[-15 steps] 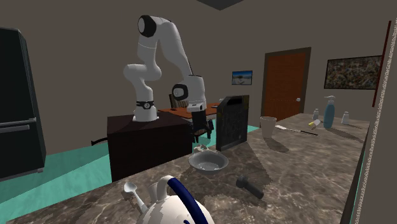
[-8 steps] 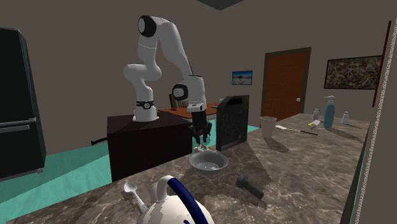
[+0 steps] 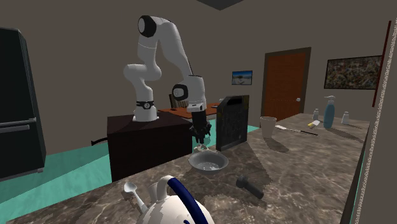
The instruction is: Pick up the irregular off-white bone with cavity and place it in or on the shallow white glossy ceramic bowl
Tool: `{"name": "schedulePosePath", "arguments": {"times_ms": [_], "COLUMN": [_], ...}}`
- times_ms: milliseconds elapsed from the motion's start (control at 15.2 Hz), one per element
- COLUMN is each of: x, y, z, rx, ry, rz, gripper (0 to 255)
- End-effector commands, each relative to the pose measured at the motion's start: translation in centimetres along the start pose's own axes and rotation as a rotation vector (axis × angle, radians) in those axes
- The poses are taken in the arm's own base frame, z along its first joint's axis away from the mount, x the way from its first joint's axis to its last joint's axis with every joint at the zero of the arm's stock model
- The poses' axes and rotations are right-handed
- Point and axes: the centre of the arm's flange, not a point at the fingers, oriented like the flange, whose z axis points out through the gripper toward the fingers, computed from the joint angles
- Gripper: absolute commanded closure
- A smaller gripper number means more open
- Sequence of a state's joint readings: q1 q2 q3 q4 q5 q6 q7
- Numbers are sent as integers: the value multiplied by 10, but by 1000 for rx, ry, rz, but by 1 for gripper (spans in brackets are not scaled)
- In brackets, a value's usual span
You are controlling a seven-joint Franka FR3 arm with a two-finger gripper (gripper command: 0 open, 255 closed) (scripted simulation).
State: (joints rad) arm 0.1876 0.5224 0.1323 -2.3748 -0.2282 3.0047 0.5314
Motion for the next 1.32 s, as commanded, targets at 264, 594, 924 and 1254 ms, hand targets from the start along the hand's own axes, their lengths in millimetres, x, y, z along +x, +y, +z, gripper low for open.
{"name": "schedulePosePath", "arguments": {"times_ms": [264,594,924,1254], "x": [-41,-39,-38,-38], "y": [1,1,1,1], "z": [17,43,51,51], "rx": [20,20,20,20], "ry": [82,82,82,82], "rz": [424,424,424,424], "gripper": [0,0,0,255]}}
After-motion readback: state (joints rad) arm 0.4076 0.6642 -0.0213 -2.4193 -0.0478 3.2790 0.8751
